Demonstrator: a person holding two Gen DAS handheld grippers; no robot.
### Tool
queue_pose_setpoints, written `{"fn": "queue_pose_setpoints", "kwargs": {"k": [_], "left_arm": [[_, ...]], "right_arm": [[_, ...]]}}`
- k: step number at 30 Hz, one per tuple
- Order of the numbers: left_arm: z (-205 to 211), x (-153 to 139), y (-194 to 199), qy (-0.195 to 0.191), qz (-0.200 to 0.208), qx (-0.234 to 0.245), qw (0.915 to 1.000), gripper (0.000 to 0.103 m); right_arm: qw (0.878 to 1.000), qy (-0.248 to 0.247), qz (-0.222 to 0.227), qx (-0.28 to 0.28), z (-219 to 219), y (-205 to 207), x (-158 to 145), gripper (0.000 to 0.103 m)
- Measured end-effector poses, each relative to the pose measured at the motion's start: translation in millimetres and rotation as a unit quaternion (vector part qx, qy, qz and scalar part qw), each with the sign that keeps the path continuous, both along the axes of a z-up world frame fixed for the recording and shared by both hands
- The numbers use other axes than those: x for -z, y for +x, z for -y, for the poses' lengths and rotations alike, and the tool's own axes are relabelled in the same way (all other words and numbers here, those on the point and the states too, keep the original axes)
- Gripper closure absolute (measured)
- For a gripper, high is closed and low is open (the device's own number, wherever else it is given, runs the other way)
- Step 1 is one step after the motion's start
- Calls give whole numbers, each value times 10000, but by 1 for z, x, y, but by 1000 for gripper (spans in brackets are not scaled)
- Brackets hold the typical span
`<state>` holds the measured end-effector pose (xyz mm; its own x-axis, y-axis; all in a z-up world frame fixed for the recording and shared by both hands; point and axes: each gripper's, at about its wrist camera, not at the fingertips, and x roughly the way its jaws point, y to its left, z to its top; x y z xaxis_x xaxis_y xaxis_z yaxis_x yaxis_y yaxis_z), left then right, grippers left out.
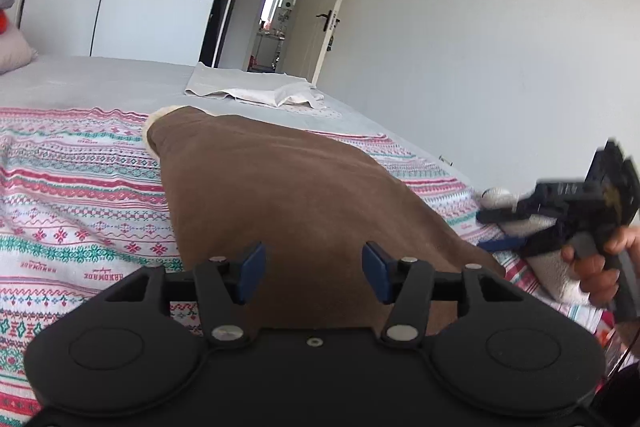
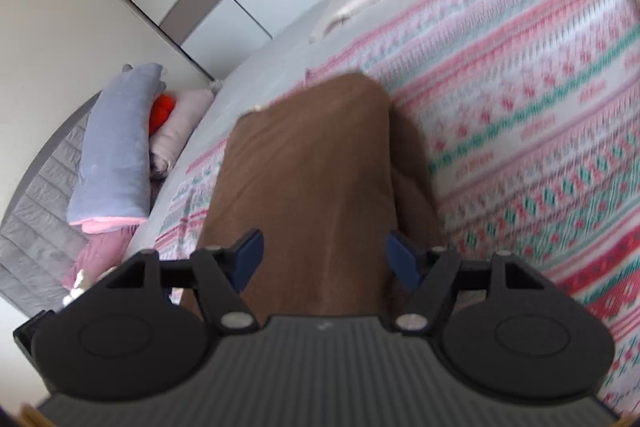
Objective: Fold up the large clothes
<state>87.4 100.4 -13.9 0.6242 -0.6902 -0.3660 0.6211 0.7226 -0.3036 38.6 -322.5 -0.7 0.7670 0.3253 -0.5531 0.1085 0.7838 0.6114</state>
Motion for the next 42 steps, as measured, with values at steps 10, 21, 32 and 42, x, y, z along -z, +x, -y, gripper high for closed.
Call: {"fn": "queue_pose_setpoints", "kwargs": {"k": [10,21,32,42], "left_arm": [[5,0,-13,-138,389,812,9958,51],[9,15,-27,915,570,1055,9886,55],[17,15,-47,1185,706,1145,9838,55],[4,2,-63,917,-46,807,9925,49]], "right_arm": [[9965,-775,282,-151,-26,-8,-8,92],[9920,-1220,-245,-224,-31,-8,6,84],[9872,-1578,-242,54,-35,-22,0,83],[9779,-1874,-678,633,-31,-58,-1,76]]}}
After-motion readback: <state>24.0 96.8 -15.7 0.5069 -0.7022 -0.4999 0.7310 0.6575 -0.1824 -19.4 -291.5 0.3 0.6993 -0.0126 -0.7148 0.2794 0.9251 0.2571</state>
